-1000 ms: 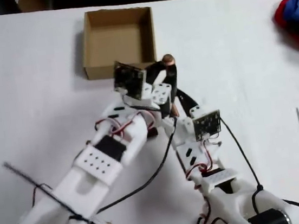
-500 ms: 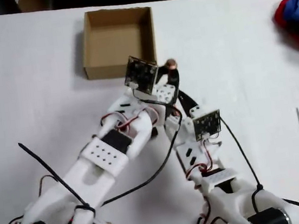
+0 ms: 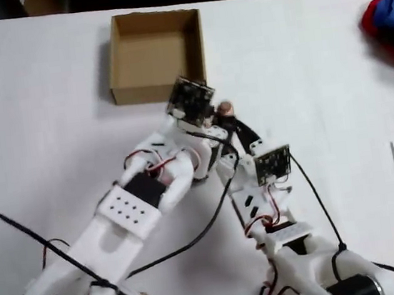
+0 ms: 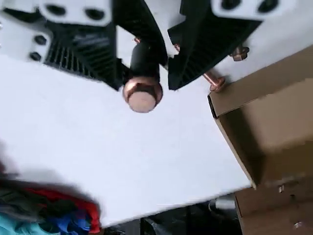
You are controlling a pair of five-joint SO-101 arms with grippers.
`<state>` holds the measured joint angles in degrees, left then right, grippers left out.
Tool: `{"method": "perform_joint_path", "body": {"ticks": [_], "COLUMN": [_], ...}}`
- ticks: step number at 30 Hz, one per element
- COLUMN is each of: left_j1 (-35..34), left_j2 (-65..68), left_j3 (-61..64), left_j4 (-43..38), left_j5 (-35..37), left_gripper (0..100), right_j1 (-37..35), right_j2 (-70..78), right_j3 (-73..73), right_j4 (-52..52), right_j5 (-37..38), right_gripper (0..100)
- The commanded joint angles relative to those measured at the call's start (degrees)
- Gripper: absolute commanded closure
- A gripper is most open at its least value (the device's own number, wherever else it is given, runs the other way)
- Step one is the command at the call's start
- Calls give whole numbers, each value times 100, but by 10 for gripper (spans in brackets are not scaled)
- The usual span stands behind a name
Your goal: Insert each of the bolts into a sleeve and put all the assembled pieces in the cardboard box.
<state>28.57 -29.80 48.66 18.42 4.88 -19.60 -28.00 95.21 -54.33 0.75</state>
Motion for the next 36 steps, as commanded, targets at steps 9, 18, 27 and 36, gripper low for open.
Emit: {"method": "perform_joint_path", "body": {"ticks": [9, 18, 27, 36], "left_j1": [-1160, -3385, -3921, -3930], "left_j2": [-1618, -2400, -2374, -18], "left_j3": [-92, 541, 927, 444], "left_j4": [835, 2004, 1143, 651], "left_j5": [-35, -53, -62, -712], "left_gripper": [574, 574, 574, 574], "right_j1": [-22, 497, 787, 40], "right_j2": [-22, -31, -13, 1877], "right_j3": [53, -1169, -2927, -8018], "right_j4": [312, 2571, 4875, 9323], "right_j5": [-44, -44, 9, 1134], "right_gripper": [979, 978, 978, 978]}}
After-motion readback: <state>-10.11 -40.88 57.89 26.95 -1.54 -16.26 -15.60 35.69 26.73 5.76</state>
